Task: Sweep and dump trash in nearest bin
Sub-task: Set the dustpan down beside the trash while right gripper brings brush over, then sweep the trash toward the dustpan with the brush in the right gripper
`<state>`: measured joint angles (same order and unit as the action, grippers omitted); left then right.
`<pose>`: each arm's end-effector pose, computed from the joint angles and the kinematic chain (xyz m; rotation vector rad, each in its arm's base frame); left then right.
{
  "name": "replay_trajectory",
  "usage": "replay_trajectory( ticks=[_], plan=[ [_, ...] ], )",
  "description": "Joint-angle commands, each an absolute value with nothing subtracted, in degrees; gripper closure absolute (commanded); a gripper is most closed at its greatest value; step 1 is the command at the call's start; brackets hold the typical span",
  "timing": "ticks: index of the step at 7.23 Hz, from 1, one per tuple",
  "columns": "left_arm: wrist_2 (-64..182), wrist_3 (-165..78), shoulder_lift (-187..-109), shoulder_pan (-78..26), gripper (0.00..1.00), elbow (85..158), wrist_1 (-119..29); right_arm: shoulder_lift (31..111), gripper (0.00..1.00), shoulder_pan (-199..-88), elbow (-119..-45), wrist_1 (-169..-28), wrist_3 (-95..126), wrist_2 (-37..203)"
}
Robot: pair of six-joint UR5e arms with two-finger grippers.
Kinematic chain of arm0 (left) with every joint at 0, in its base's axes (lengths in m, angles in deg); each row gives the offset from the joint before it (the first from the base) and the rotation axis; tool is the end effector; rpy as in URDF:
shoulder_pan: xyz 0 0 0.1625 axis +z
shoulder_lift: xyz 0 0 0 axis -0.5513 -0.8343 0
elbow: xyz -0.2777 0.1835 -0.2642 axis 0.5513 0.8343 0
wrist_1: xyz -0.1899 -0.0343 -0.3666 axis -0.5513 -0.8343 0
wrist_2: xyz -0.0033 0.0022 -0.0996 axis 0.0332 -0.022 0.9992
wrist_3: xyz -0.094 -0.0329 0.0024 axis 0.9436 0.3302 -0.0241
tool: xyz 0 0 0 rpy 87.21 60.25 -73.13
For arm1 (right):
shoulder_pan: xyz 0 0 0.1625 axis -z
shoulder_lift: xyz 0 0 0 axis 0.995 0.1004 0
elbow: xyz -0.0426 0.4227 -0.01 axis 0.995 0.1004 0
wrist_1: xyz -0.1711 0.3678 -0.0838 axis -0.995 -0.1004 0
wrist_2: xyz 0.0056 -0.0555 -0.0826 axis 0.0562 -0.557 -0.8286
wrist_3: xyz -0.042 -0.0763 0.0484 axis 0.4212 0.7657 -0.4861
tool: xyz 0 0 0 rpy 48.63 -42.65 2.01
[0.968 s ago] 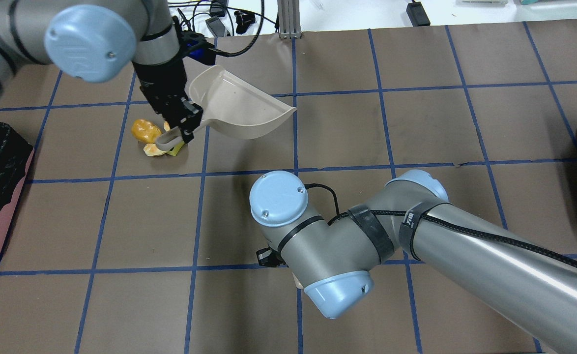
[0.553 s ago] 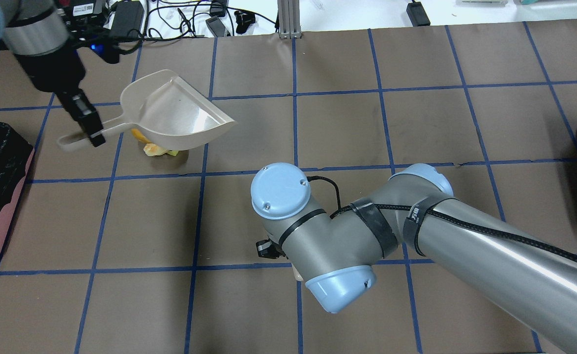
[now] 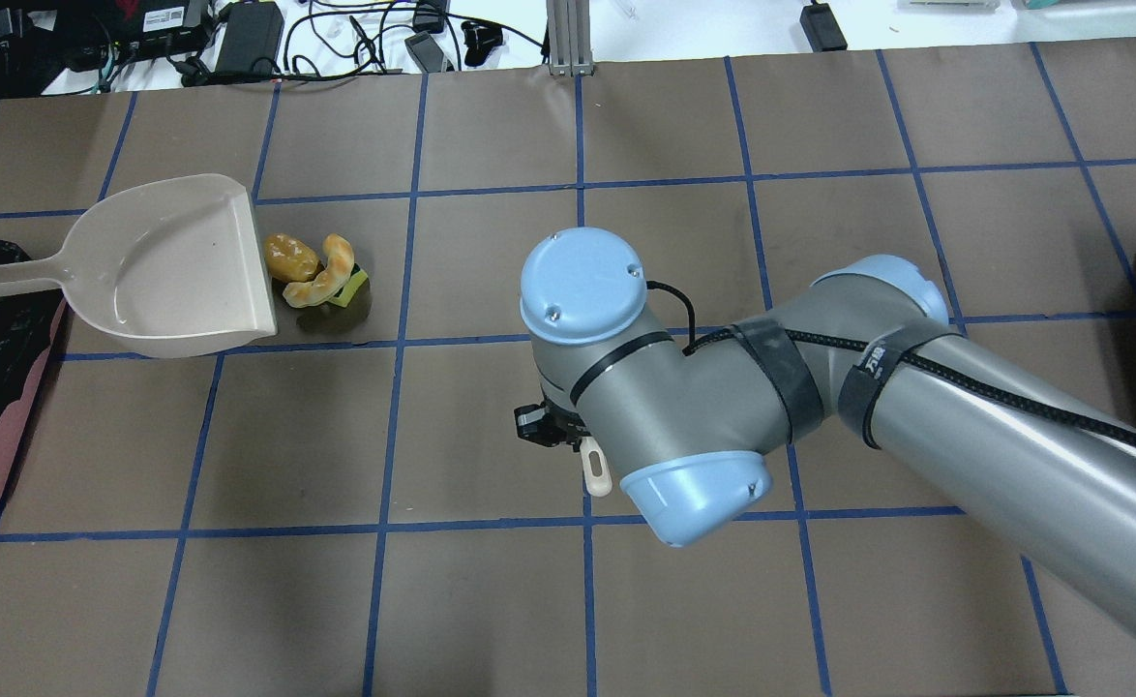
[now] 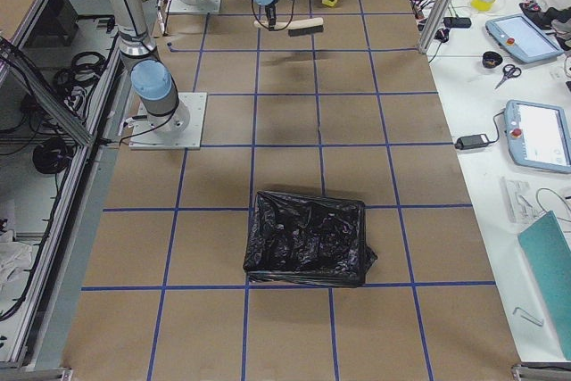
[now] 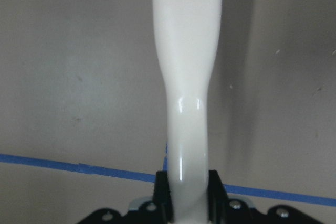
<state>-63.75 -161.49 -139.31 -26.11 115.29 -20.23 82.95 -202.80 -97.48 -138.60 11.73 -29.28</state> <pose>0.1839 -0.5385 0.4333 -1.8406 -2.4748 -0.3494 0.3624 -0.3853 0.3061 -0.2182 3.1266 0.0044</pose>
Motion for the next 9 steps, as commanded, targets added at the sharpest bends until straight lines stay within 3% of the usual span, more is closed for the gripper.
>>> replay_trajectory(
  ticks=[1,4,9],
  plan=[
    [-65.90,-177.06,-145.20,-24.55,1.00,115.54,-7.44,78.47,1.00,-201.05,-86.36,-130.71,12.00,-29.90],
    [-66.35,-187.73,-152.94,-23.23,1.00,116.06,3.04,66.96,1.00,-201.66,-73.70,-129.73,13.92,-31.92],
    [-66.17,-185.40,-160.43,-23.32,1.00,114.49,12.21,48.23,1.00,-206.48,-52.07,-120.41,15.78,-36.32]
  ],
)
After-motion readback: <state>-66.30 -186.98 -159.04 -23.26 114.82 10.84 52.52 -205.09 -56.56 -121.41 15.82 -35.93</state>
